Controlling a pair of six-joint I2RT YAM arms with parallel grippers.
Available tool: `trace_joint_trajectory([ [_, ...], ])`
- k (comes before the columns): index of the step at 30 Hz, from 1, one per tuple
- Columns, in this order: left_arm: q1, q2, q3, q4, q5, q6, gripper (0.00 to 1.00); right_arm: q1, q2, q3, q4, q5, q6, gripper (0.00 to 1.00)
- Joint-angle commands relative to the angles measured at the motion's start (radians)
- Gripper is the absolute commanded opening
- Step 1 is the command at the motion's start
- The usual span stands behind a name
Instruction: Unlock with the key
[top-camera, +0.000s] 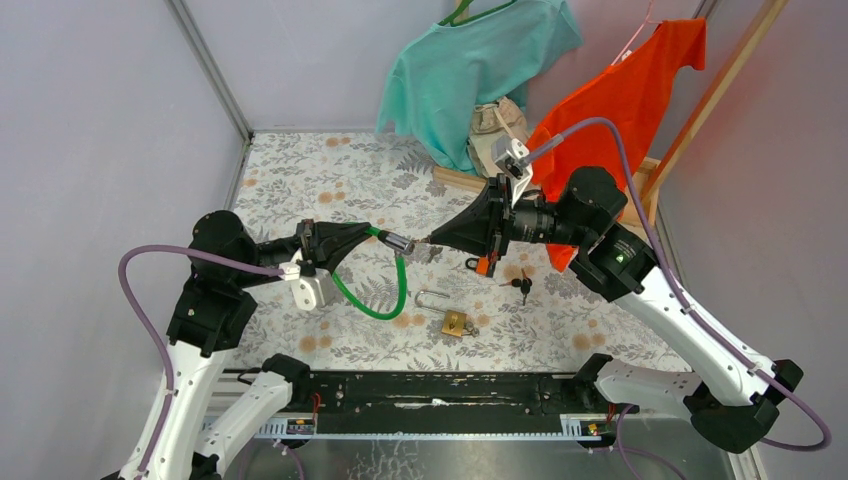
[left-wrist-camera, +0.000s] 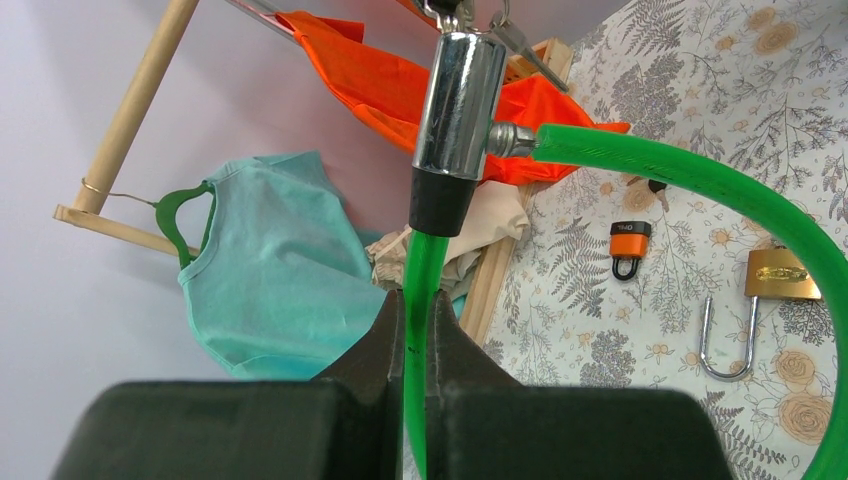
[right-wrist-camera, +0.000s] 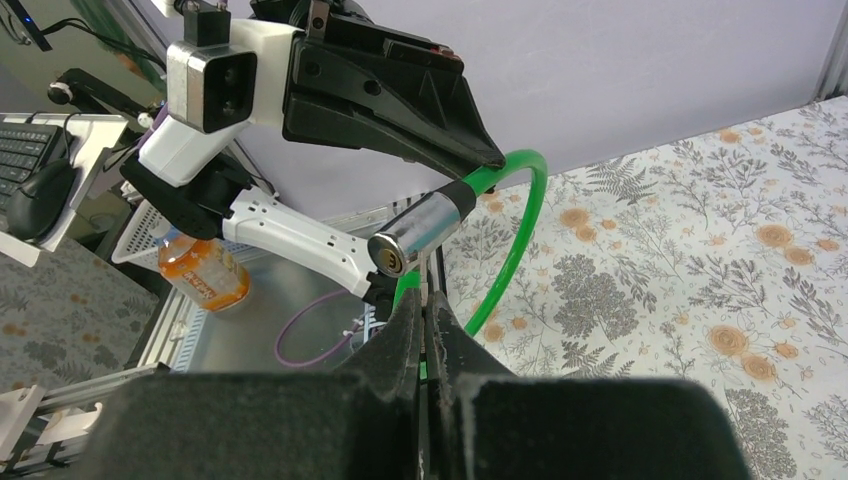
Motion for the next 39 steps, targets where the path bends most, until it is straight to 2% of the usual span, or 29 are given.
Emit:
trace_joint_trajectory([
  [1,-0.004,-0.008,0.018,0.086,-0.007,-0.013,0.00,0.016,-0.004,0.059,0.009,0.025,-0.030,0.00],
  [15,-0.004,0.005,0.019,0.068,-0.088,0.004,0.00,0.025,-0.038,0.075,-0.085,0.100,-0.102,0.00],
  [26,-0.004,0.014,0.022,0.060,-0.088,0.005,0.00,0.026,-0.017,0.074,-0.016,0.049,-0.063,0.00],
  [39,-0.005,0.015,0.025,0.046,-0.080,0.014,0.00,0.025,0.010,0.076,-0.010,0.074,-0.078,0.00],
])
